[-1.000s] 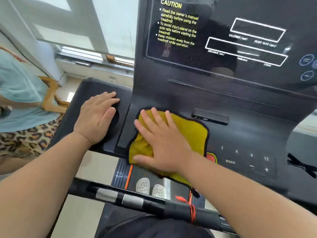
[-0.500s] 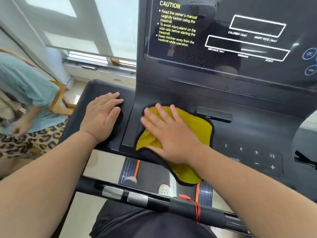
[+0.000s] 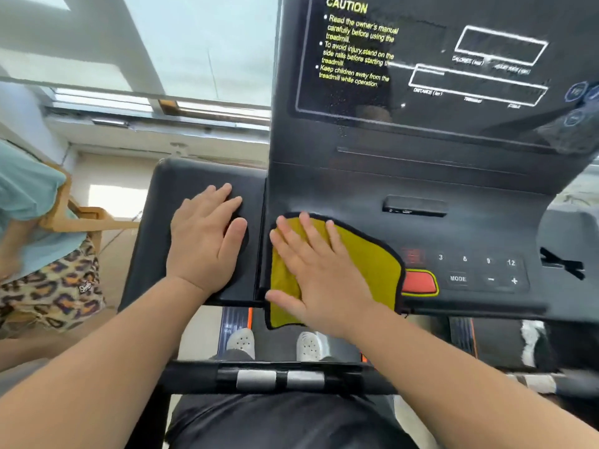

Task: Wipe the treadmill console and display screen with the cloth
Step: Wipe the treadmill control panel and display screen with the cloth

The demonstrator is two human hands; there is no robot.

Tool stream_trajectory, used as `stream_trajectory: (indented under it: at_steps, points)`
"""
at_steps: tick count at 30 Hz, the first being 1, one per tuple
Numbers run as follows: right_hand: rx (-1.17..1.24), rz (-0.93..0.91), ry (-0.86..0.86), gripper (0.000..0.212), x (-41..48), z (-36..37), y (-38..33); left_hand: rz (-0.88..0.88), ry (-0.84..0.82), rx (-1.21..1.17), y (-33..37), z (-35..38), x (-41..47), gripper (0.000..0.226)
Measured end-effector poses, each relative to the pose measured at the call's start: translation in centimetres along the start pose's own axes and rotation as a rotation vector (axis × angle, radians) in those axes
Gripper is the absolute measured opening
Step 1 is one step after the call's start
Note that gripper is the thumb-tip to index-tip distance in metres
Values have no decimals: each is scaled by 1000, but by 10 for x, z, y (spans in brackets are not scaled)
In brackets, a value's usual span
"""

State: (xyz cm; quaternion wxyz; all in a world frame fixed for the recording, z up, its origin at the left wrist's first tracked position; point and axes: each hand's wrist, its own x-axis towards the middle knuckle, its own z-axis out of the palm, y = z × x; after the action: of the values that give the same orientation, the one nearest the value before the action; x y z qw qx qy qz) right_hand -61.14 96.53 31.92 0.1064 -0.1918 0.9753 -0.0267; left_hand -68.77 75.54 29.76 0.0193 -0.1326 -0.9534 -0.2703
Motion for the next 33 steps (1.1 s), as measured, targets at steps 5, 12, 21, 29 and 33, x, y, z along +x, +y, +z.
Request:
stream_trajectory:
  at_steps: [5,12,21,29,33]
  points:
    - [-41,-178,-66,84,-25,18,-20,29,-11,-12,-3,-1,0,89]
    - [24,295,16,89,11,-5,12,28,-7,-50,-2,-3,3,92]
    - [-121,-114,-66,84,12,-10,54,79,-8,-20,-9,-10,15,82]
    - [-46,-212,1,93,7,7,-3,14,18,-146,11,-17,36,69]
    - [-159,-302,5,90,14,-7,57,128,-61,-359,16,-14,44,64]
